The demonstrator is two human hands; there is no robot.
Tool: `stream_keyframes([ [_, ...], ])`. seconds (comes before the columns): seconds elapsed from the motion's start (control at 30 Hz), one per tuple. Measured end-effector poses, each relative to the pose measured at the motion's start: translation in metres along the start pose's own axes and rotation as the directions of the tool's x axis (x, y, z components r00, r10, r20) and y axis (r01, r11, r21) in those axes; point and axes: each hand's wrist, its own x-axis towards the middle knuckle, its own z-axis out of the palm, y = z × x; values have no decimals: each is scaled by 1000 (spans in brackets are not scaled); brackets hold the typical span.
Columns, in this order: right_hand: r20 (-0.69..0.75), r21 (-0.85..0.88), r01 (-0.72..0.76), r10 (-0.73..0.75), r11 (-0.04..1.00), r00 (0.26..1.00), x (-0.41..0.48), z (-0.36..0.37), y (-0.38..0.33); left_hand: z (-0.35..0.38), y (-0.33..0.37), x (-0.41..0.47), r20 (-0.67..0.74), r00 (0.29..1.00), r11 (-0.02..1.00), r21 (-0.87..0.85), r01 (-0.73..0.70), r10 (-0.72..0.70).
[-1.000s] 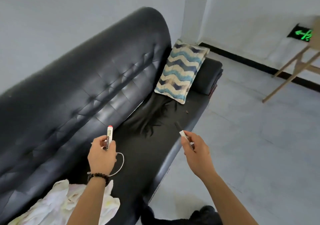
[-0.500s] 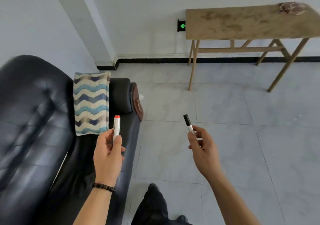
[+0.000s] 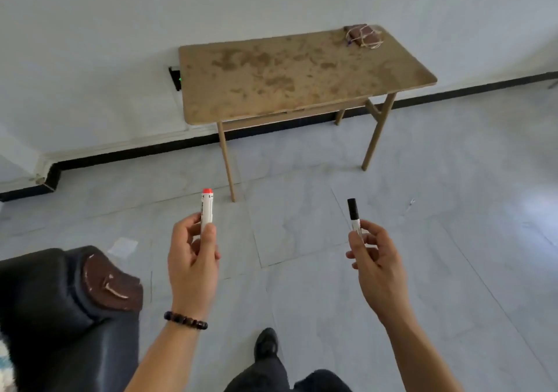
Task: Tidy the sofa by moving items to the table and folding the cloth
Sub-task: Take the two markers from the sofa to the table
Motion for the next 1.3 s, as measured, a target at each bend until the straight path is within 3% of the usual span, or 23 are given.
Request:
stream_keyframes([
  [0.17,-210,72,4,11,997,978,114,-36,-22,128,41,97,171,982,997,-5,-77,77],
  [0.33,-254,143,-52,88,988,963,247,-52,0,259,36,174,248,965,996,0,-88,85],
  [0.77,-3,135,-27,27,991,1000,610,-81,-86,506,100,355,173,985,1000,24,5,-9],
  [1.03,59,-90,-73,78,993,995,809,-60,-62,643,53,485,213,971,991,104,85,-105],
  [1.3,111,-283,-78,113,956,987,1013,-39,-93,799,26,654,267,929,952,237,193,-255],
])
